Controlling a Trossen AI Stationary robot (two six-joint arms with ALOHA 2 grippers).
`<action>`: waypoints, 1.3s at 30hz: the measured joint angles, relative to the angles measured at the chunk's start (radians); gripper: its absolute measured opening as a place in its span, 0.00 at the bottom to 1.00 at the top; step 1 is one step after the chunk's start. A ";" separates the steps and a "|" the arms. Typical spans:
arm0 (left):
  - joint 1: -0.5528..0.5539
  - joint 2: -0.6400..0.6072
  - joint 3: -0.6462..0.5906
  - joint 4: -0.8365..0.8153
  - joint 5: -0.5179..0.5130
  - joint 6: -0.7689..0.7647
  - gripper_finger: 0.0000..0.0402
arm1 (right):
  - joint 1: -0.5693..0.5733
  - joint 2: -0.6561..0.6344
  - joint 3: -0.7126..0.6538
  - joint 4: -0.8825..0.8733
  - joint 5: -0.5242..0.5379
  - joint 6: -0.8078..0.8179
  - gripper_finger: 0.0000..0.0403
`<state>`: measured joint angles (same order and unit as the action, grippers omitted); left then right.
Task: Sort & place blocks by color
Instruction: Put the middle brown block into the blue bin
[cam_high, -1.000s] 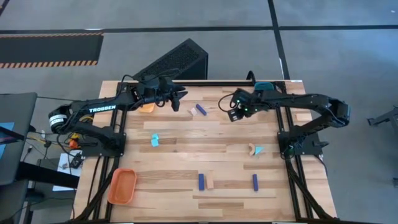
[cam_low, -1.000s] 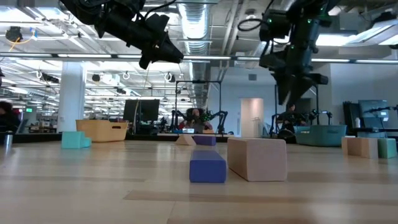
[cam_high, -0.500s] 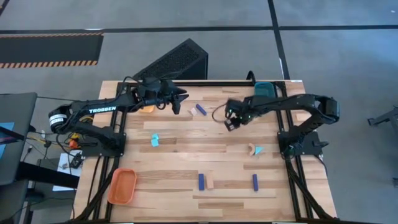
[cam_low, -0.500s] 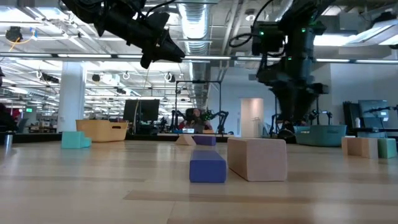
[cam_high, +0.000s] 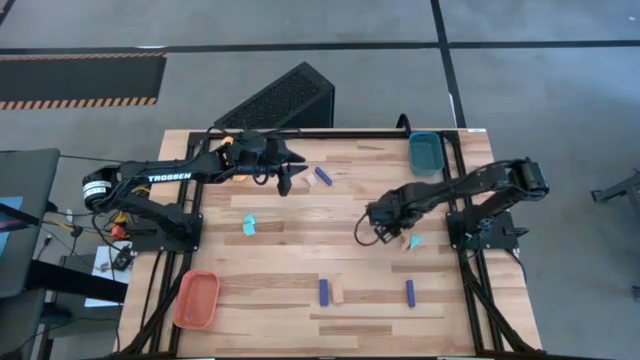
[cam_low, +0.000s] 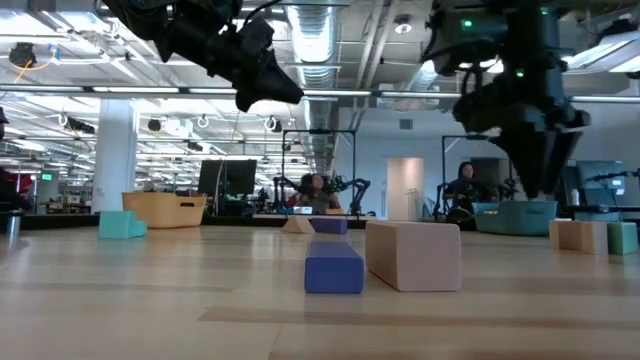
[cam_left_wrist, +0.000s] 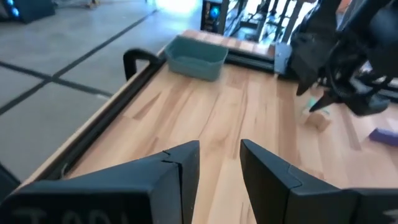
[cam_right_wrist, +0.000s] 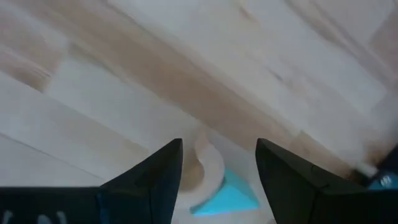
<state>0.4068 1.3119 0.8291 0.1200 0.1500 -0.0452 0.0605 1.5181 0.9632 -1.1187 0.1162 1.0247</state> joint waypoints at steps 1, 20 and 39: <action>-0.003 0.000 0.000 0.010 0.000 0.000 0.26 | 0.014 -0.005 -0.015 0.002 0.000 0.017 0.57; -0.004 -0.006 0.000 0.037 -0.006 -0.035 0.26 | 0.130 -0.074 -0.242 0.202 -0.050 0.229 0.57; -0.004 -0.006 0.000 0.099 -0.051 -0.045 0.26 | 0.110 -0.074 -0.262 0.420 -0.066 0.261 0.47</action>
<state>0.4026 1.3064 0.8291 0.2192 0.0990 -0.0906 0.1709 1.4445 0.7014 -0.6985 0.0505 1.2858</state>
